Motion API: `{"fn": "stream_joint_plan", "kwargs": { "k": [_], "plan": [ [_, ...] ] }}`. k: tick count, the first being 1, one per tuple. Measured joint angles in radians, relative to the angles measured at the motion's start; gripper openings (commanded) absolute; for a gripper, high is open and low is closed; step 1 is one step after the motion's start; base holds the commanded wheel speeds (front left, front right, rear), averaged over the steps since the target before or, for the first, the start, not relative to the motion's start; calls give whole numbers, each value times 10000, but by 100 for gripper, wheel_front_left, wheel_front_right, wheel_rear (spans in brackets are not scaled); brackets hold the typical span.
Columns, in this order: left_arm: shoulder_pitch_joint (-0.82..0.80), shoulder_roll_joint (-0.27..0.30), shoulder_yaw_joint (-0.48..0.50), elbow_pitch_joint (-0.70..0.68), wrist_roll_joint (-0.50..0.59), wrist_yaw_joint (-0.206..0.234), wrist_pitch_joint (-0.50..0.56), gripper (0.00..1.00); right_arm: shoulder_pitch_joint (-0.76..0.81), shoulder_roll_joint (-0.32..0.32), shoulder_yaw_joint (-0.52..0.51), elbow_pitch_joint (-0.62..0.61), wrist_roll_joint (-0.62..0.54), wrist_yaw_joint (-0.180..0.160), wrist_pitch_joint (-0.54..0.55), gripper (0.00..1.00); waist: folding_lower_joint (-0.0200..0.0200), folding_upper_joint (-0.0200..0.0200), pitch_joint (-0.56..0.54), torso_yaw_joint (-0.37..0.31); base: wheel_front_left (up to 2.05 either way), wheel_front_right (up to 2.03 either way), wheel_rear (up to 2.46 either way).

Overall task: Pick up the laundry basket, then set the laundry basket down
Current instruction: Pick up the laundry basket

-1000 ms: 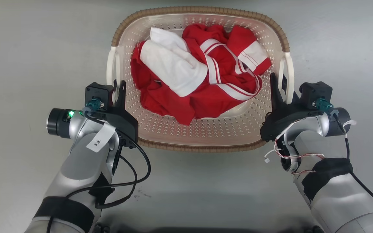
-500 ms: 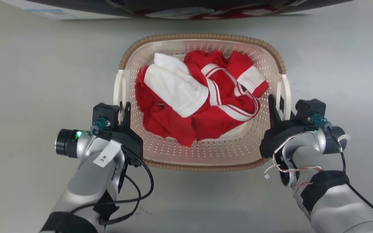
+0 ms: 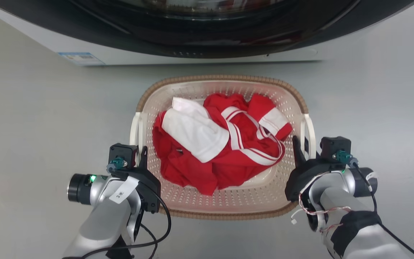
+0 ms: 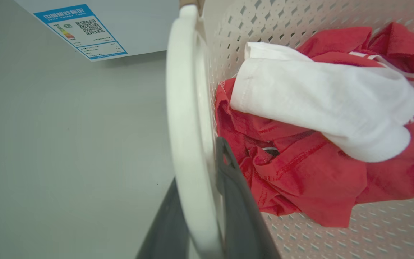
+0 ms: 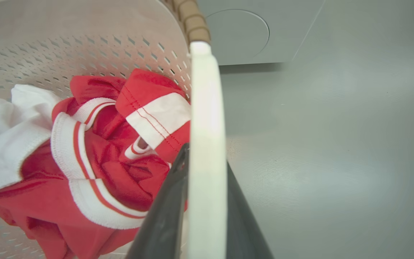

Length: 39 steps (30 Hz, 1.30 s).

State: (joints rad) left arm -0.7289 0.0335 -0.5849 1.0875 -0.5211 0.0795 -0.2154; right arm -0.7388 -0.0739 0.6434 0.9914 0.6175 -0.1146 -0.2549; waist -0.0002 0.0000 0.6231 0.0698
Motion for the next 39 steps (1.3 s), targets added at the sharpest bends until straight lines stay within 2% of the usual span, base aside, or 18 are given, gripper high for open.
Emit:
{"fn": "stream_joint_plan", "kwargs": {
  "k": [9,25,39],
  "plan": [
    [739,-6,-412,278,-472,63,209,0,735,12,815,113,826,-54,263,0,1,0,-1278,-58,0,0,0],
    [2744,27,-1356,449,-1129,81,1057,0,2808,31,2125,194,2211,-173,1419,0,0,-1,-3573,-175,0,0,0],
    [3847,113,-1795,610,-1662,79,1760,0,3677,13,3145,-50,3179,-265,2293,0,1,-1,-5429,-282,0,0,0]
  ]
}}
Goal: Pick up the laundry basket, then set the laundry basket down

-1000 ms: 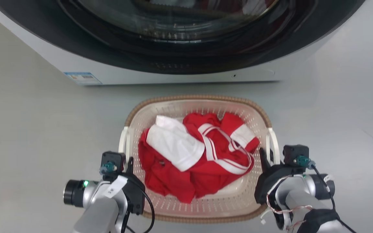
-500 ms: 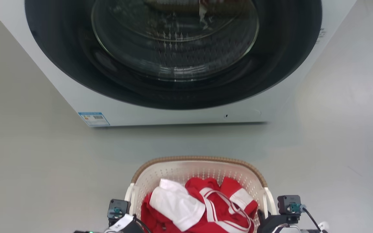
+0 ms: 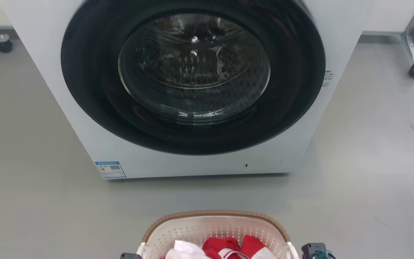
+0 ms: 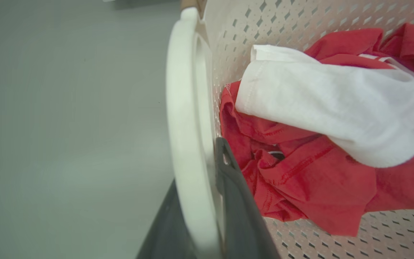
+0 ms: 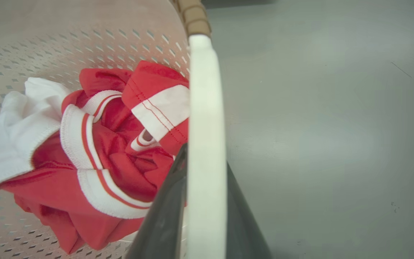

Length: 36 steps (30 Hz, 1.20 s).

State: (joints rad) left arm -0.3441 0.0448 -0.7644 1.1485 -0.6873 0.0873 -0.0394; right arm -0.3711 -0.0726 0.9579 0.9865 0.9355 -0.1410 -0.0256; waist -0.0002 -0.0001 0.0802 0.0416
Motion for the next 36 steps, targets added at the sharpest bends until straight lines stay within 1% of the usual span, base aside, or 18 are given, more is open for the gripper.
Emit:
{"fn": "stream_joint_plan", "kwargs": {
  "k": [9,19,36],
  "plan": [
    [232,29,-169,15,-134,2,201,0,210,-6,291,-4,353,-2,249,0,1,0,-541,-67,0,0,0],
    [232,50,-278,-23,-410,8,293,0,207,-19,527,35,704,-4,257,0,1,1,-664,-82,0,0,0],
    [241,88,-477,-44,-518,98,291,0,177,-23,894,144,1156,-10,244,0,2,1,-678,-88,0,0,0]
  ]
}}
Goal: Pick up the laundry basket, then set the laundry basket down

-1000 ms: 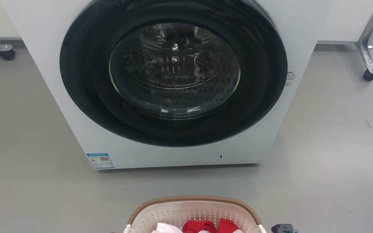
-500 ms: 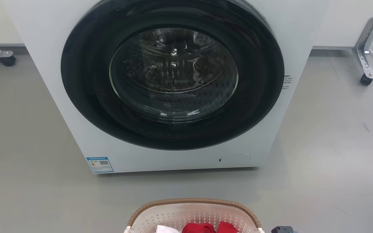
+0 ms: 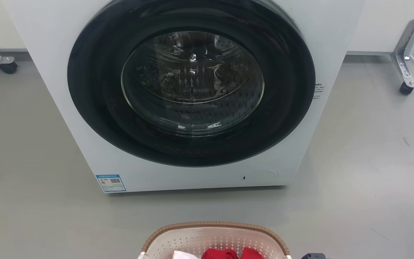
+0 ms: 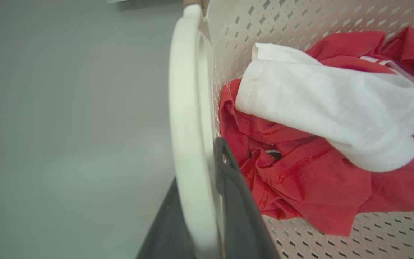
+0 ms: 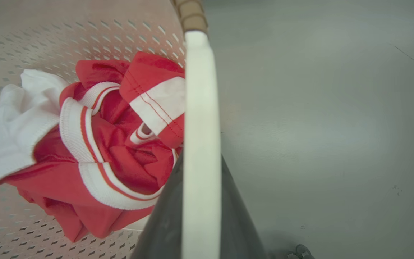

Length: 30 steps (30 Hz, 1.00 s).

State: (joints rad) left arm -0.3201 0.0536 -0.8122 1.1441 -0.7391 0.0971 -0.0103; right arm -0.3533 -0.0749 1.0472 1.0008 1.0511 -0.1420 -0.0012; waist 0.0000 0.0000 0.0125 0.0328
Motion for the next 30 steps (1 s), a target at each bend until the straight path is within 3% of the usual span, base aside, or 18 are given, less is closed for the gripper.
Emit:
{"fn": "stream_joint_plan", "kwargs": {
  "k": [30],
  "plan": [
    [-15,29,-295,-50,-257,88,-65,0,-175,-12,583,153,556,0,-192,0,0,0,224,-13,0,0,0]
  ]
}}
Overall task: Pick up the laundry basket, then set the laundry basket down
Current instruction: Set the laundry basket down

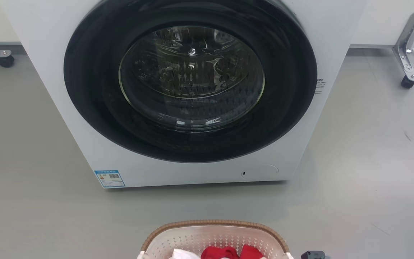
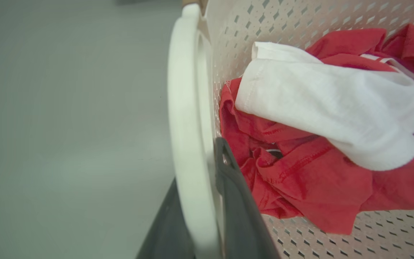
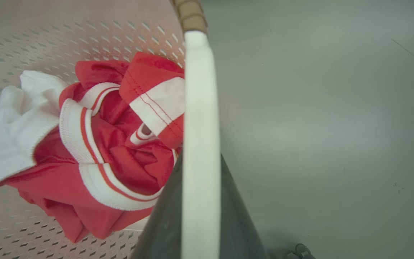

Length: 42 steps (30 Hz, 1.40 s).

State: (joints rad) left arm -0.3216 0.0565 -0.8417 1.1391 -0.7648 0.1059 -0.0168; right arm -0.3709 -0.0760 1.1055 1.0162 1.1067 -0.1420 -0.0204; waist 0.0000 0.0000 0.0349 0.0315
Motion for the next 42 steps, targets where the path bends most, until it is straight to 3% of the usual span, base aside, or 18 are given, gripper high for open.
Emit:
{"fn": "stream_joint_plan", "kwargs": {
  "k": [19,42],
  "plan": [
    [-1547,35,180,-58,-215,88,-219,0,-1950,-42,90,186,117,0,-203,0,1,0,1187,29,0,0,0],
    [-4184,13,316,71,98,173,-637,0,-4803,-75,65,790,-347,10,-706,0,4,2,4431,305,0,0,0]
  ]
}}
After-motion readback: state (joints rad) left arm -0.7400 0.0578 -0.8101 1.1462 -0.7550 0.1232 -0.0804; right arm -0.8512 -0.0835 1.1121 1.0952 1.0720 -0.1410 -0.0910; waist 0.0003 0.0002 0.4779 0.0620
